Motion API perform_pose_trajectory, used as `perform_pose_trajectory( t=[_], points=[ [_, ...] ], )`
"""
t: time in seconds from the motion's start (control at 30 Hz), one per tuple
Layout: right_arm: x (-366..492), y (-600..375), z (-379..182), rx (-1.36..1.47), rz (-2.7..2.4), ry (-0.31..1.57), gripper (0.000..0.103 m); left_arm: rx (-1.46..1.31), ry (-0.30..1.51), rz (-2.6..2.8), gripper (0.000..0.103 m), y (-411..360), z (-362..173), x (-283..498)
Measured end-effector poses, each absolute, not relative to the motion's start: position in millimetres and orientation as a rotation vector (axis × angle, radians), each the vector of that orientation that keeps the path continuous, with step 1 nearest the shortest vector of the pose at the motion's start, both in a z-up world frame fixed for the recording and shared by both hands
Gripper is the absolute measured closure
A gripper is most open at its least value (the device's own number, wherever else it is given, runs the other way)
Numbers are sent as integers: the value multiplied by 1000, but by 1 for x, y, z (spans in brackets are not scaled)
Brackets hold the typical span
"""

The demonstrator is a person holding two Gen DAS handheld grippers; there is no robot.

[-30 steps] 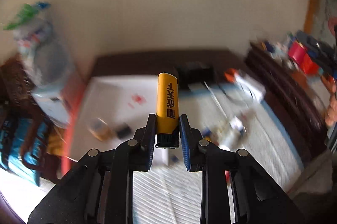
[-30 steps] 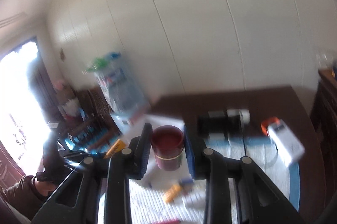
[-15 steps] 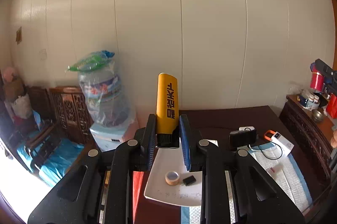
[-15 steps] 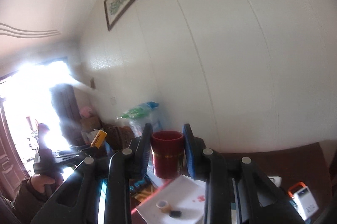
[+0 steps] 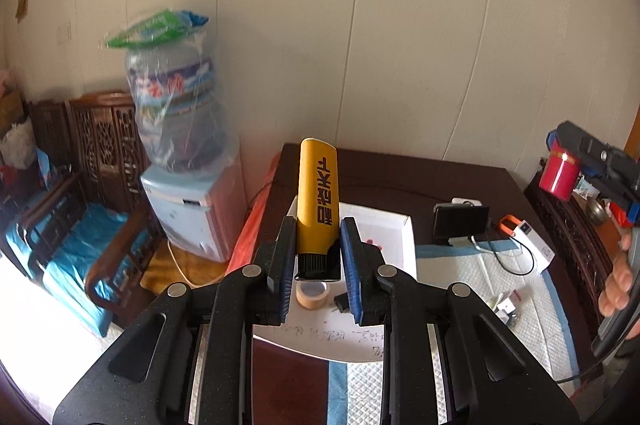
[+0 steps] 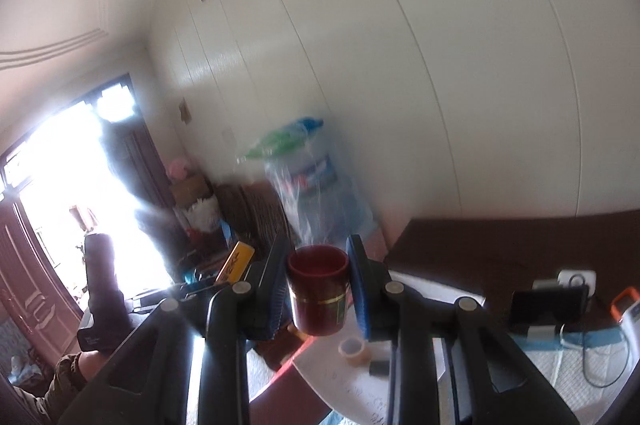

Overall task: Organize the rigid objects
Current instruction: 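Carry the yellow lighter and red cap into the white tray and release both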

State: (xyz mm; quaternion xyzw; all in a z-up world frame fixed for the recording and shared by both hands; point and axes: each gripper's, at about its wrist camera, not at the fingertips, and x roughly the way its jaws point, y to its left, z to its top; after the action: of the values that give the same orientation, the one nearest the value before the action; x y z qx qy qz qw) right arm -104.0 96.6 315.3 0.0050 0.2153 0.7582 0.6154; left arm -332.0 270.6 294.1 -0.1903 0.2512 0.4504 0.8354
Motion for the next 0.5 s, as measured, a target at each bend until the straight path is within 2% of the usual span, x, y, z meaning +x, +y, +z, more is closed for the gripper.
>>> perform_pose_trajectory(
  t=[0.3,0.5],
  points=[
    [-93,123,267,-89,1691,605,75,-498,607,922,82,311,242,-316],
    [-95,155,200,-225,1659,772,75,-568,735,862,81,335,181,-281]
  ],
)
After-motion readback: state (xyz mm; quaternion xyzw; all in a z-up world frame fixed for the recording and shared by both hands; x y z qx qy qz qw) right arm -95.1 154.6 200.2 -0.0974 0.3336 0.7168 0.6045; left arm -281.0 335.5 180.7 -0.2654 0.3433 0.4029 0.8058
